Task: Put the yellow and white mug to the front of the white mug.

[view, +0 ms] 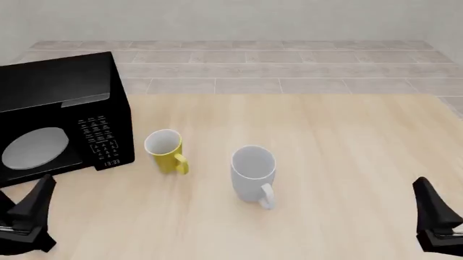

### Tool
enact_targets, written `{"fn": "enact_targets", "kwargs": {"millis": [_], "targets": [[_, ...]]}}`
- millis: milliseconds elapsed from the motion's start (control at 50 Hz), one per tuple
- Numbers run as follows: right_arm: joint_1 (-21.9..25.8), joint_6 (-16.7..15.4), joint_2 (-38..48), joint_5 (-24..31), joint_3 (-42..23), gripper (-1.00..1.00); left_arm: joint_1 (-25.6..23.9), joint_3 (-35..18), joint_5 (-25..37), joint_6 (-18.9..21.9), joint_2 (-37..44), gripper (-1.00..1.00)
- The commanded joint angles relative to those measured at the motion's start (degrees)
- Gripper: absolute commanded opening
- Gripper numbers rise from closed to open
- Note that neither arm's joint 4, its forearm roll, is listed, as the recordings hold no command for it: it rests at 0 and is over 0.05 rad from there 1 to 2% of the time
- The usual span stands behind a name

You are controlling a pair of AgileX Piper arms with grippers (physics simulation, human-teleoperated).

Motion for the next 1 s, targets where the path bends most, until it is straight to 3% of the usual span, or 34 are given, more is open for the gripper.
{"fn": "enact_targets", "kwargs": {"millis": [20,120,180,200,340,360,420,640,680,700,740,880,1000], "targets": [[-2.3,-0.2,5.5,-3.3,0.0,1.0,-3.4,-7.0,7.0,7.0,7.0,1.0],[-2.5,-0.6,7.7,-4.8,0.0,1.0,-3.4,-7.0,7.0,7.0,7.0,1.0],[6.3,-2.9,5.3,-1.5,-1.2,1.0,-3.4,-7.0,7.0,7.0,7.0,1.0],[8.0,-3.3,12.9,-6.3,-0.8,1.0,-3.4,-7.0,7.0,7.0,7.0,1.0],[15.0,-5.2,22.3,-9.7,-4.3,1.0,-3.4,-7.0,7.0,7.0,7.0,1.0],[14.9,-4.2,21.3,-8.8,-4.9,1.0,-3.4,-7.0,7.0,7.0,7.0,1.0],[15.8,-6.9,22.3,-6.7,-8.1,1.0,-3.4,-7.0,7.0,7.0,7.0,1.0],[19.9,-9.4,26.0,-2.7,-15.2,1.0,-3.4,-7.0,7.0,7.0,7.0,1.0],[21.3,-9.9,29.2,-2.9,-17.1,1.0,-3.4,-7.0,7.0,7.0,7.0,1.0],[26.2,-10.1,40.1,-4.6,-22.3,1.0,-3.4,-7.0,7.0,7.0,7.0,1.0],[28.0,-10.2,45.2,-4.7,-25.0,1.0,-3.4,-7.0,7.0,7.0,7.0,1.0],[29.6,-11.3,49.1,-2.5,-29.5,1.0,-3.4,-7.0,7.0,7.0,7.0,1.0],[31.7,-10.1,52.0,-0.7,-32.7,1.0,-3.4,-7.0,7.0,7.0,7.0,1.0]]}}
